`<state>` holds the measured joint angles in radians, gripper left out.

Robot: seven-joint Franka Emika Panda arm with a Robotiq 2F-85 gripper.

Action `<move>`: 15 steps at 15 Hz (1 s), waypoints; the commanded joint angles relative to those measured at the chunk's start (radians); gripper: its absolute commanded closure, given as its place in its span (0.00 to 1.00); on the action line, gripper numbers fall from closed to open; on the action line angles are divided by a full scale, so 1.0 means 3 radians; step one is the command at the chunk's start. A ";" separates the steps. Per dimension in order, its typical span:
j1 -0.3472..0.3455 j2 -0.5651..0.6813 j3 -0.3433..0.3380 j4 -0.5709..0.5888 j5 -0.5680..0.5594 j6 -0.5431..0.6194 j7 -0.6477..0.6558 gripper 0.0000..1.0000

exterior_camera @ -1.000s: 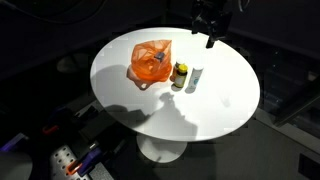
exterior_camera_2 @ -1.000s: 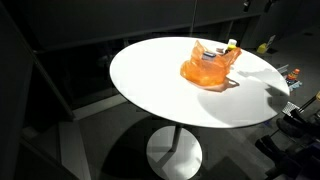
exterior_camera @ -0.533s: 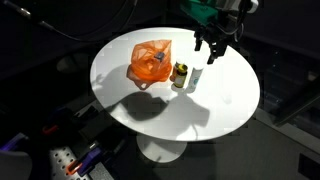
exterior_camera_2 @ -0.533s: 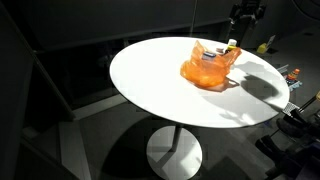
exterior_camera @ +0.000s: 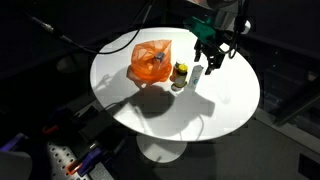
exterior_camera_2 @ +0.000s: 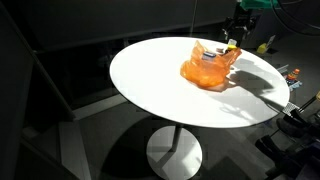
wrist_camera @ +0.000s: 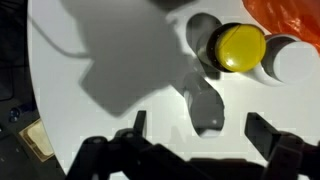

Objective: Put the white bottle into the carrier bag

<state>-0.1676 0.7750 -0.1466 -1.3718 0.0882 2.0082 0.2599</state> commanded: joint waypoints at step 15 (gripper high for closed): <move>-0.0074 0.0311 0.0010 0.0713 0.0174 -0.0461 0.0241 0.90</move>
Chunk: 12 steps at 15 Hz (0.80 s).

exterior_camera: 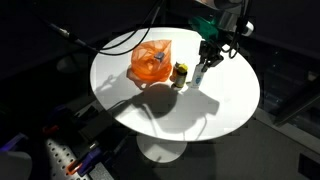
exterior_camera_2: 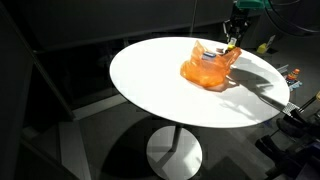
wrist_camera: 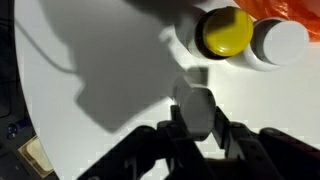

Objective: Put the white bottle into the carrier bag

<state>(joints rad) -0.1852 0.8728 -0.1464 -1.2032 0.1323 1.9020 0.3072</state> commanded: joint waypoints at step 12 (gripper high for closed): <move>0.0351 -0.0620 0.0009 -0.0012 -0.0157 -0.0154 0.0218 0.90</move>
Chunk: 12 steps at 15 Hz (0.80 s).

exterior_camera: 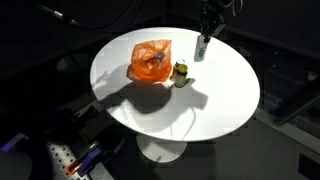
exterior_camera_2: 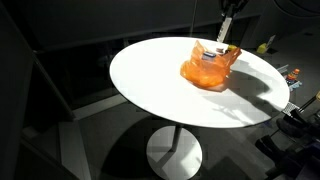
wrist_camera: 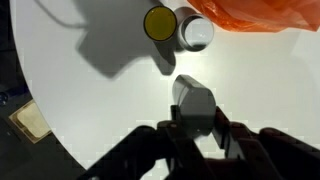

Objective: Put the white bottle into the carrier bag

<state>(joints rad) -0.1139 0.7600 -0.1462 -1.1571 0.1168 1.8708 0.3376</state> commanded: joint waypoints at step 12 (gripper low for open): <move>0.0384 -0.0702 0.0244 -0.0695 -0.0044 -0.0186 0.0060 0.90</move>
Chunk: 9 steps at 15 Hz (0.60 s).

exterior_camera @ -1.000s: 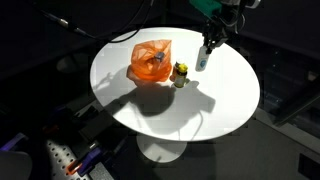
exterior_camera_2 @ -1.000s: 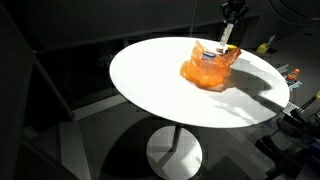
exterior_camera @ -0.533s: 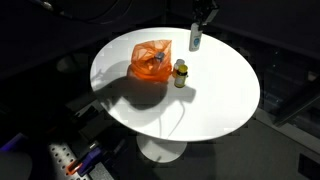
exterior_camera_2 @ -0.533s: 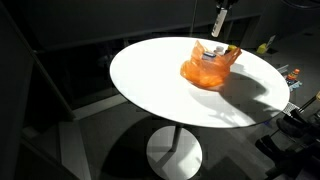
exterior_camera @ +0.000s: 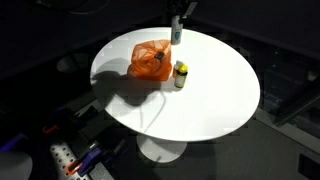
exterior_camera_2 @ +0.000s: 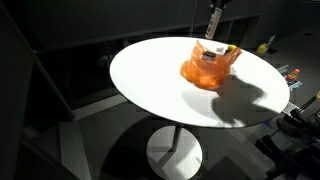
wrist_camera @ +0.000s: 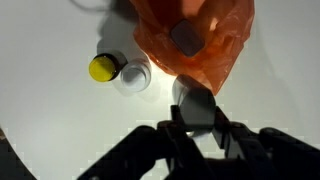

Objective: Put the white bottle into the carrier bag

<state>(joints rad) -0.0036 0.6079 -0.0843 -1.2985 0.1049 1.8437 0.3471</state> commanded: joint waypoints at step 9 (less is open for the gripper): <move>0.0039 -0.0339 0.0204 -0.0548 0.0045 -0.0298 -0.0262 0.90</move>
<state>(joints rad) 0.0095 0.5535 -0.0371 -1.4069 0.1066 1.7725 0.3124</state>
